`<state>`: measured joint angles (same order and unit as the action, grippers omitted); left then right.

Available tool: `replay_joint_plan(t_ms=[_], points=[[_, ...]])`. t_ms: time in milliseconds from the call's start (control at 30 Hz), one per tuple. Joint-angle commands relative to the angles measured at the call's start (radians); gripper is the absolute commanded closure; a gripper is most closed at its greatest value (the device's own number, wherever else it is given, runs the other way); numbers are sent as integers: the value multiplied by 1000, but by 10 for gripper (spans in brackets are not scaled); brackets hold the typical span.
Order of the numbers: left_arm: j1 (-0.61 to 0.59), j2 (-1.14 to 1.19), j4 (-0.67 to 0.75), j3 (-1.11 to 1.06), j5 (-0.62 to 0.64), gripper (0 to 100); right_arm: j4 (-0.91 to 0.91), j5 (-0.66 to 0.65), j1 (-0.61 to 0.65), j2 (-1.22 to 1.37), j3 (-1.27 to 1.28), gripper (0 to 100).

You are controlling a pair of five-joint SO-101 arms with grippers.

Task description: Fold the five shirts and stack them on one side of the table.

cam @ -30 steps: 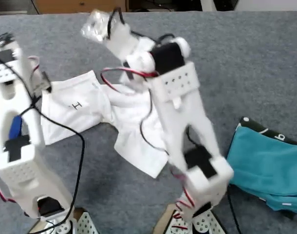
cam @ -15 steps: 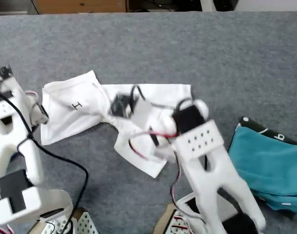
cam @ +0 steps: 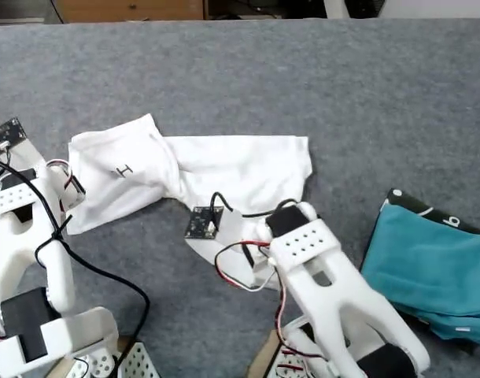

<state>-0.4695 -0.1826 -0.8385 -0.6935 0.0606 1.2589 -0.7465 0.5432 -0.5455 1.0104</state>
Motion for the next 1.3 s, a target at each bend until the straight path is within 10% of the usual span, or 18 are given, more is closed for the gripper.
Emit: replay_joint_plan(t_ms=[0,1267], points=[[8,5,14,6,11,868,-61,-2,99,38,2,786],[-12,8,49,6,11,868,6,32,166,-35,51,790]])
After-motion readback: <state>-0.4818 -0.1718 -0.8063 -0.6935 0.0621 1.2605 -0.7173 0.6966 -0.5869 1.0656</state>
